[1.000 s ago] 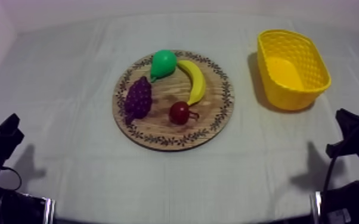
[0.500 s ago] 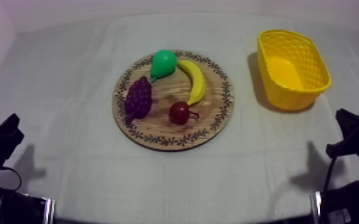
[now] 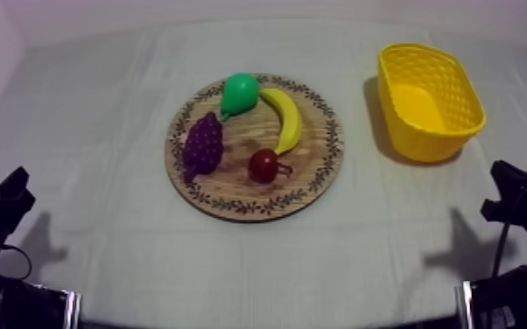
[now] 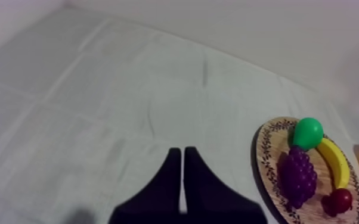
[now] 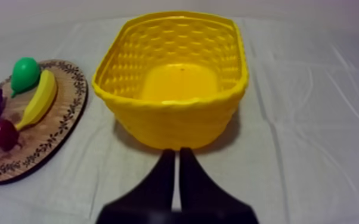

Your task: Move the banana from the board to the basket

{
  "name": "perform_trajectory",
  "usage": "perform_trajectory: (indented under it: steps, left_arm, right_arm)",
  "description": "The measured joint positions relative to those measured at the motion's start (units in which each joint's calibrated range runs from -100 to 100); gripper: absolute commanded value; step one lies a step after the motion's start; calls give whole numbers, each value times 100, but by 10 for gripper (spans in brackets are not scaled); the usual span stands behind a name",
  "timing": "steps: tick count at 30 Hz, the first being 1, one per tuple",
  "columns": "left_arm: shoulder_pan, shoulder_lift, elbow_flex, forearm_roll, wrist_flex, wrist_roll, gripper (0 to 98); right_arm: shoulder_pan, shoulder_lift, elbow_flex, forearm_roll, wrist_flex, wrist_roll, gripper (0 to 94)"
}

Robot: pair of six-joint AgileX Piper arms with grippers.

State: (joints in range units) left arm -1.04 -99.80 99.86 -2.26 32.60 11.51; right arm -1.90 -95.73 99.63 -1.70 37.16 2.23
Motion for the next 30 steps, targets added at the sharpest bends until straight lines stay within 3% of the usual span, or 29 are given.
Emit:
perform_trajectory:
  steps: [5,9,14,18,24,30]
  left_arm:
    - [0,0,0,0,0,0,1]
    - [0,0,0,0,0,0,1]
    - [0,0,0,0,0,0,1]
    - [0,0,0,0,0,0,1]
    - [0,0,0,0,0,0,1]
    - [0,0,0,0,0,0,1]
  right_arm:
    - [0,331,0,-149,-250,32,3]
    - [0,968,-181,-219,-688,406,3]
    - [-92,2080,-1017,112,-1040,766,3]
    - [-315,3034,-2047,593,-550,748,3]
    - [-889,4402,-3878,1323,437,165,3]
    - [-1761,5721,-5805,1960,1656,-1031,3]
